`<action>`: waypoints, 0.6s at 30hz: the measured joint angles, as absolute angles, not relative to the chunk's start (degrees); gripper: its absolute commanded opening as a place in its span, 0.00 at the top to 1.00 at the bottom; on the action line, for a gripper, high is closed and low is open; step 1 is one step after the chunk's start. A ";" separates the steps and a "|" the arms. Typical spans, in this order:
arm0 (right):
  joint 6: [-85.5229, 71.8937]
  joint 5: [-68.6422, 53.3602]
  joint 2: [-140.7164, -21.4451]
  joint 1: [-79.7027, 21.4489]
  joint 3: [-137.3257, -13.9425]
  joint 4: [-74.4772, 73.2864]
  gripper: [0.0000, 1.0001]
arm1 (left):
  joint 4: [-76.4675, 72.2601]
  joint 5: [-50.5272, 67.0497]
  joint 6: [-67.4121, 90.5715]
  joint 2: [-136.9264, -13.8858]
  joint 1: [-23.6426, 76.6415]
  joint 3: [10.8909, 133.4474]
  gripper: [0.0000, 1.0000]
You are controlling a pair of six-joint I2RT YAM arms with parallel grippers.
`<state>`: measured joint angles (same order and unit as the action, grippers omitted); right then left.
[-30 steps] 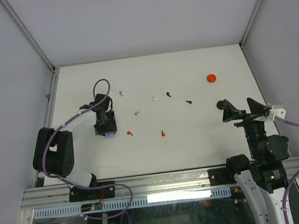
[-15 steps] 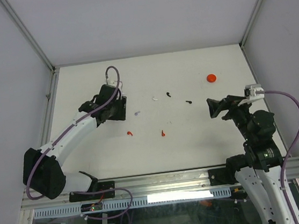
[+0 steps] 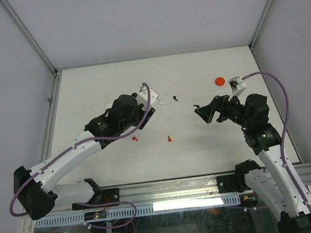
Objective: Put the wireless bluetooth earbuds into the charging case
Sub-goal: Pick up the charging case at the center of the board.
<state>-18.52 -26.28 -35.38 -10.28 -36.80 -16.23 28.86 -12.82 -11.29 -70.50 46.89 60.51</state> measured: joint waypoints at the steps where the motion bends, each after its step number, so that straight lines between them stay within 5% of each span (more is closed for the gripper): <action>1: -19.20 -28.23 -36.64 -10.28 -37.10 -15.31 0.02 | 27.24 -12.32 -13.54 -69.67 48.03 60.27 0.80; 18: -26.35 -42.46 -48.10 -17.26 -41.91 -9.32 0.16 | 16.67 -7.18 -45.87 -69.23 60.84 56.62 0.79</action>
<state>-26.35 -42.46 -48.10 -17.26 -41.91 -9.32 16.67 -7.18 -45.87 -69.23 60.84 56.62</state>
